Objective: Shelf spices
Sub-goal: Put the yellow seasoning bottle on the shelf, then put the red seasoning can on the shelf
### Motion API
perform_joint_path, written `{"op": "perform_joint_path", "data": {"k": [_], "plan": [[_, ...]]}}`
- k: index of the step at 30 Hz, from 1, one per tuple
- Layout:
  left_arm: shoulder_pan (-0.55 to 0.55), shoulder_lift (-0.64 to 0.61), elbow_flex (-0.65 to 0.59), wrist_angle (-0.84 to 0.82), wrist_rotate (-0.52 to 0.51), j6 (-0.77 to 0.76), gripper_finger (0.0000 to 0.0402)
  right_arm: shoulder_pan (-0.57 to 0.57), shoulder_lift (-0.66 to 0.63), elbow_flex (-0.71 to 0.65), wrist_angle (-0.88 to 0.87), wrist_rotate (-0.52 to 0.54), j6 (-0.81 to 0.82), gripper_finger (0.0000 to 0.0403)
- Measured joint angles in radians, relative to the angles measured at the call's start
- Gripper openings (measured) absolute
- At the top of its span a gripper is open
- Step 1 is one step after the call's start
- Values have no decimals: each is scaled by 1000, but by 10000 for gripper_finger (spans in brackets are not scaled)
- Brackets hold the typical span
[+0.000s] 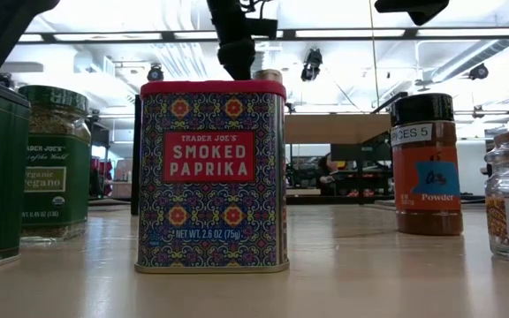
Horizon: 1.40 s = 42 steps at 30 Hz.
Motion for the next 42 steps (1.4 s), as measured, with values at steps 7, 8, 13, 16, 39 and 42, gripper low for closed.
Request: {"op": "perform_joint_path", "data": {"k": [7,8,13,16,39,42], "plan": [[0,0,24,13,0,-6,308,0,0,0,0,0,-2,213],[0,0,25,13,0,-6,307,0,0,0,0,0,-2,213],[-1,-1,25,5,0,-5,306,0,0,0,0,0,-2,213],[0,-1,25,19,-1,-4,308,0,0,0,0,0,-2,213],[-36,0,70,-134,-54,-16,298,4,0,0,0,-4,-7,213],[-72,0,109,-212,-30,-86,294,4,0,0,0,-3,-10,213]]}}
